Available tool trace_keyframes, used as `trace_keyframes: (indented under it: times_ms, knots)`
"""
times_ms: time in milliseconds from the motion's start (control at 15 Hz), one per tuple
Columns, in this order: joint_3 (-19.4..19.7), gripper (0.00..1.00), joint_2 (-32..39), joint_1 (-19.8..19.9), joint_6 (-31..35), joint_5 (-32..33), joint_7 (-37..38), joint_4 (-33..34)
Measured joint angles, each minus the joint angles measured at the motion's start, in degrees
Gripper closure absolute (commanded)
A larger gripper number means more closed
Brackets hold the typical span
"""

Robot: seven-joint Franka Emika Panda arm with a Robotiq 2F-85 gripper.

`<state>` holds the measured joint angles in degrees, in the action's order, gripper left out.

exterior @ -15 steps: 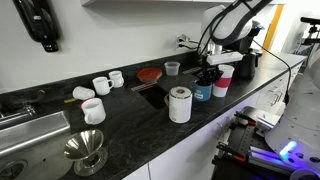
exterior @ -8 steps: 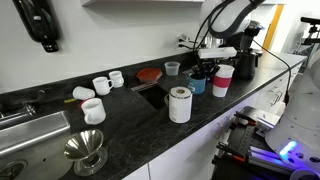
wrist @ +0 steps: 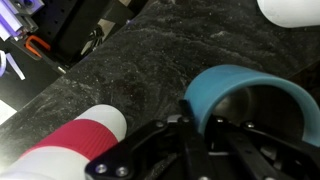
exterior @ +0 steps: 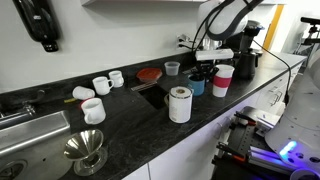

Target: Move the blue mug backward

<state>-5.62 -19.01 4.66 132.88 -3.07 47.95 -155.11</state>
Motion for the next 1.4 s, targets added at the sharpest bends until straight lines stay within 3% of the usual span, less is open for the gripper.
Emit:
trace_keyframes:
  times_ms: [67, 133, 400, 867, 933, 1200, 1267, 1400]
  knots:
    - [0.00, 0.89, 0.00, 0.00, 0.00, 0.00, 0.00, 0.00]
    - [0.00, 0.97, -0.01, 0.00, 0.00, 0.00, 0.00, 0.00]
    - [0.06, 0.97, 0.20, 0.04, 0.19, -0.41, 1.64, 0.12]
    - [1.28, 0.97, 6.62, 1.31, 2.65, -1.52, 20.77, 5.60]
    - [1.55, 0.89, 7.72, 1.30, 2.97, -1.96, 23.45, 6.26]
    - [1.70, 0.89, 8.45, 1.05, 3.00, -1.87, 23.86, 6.44]
    - [1.70, 0.97, 8.45, 1.04, 3.00, -1.87, 23.86, 6.44]
    - [1.71, 0.97, 8.50, 1.01, 2.99, -1.87, 23.86, 6.43]
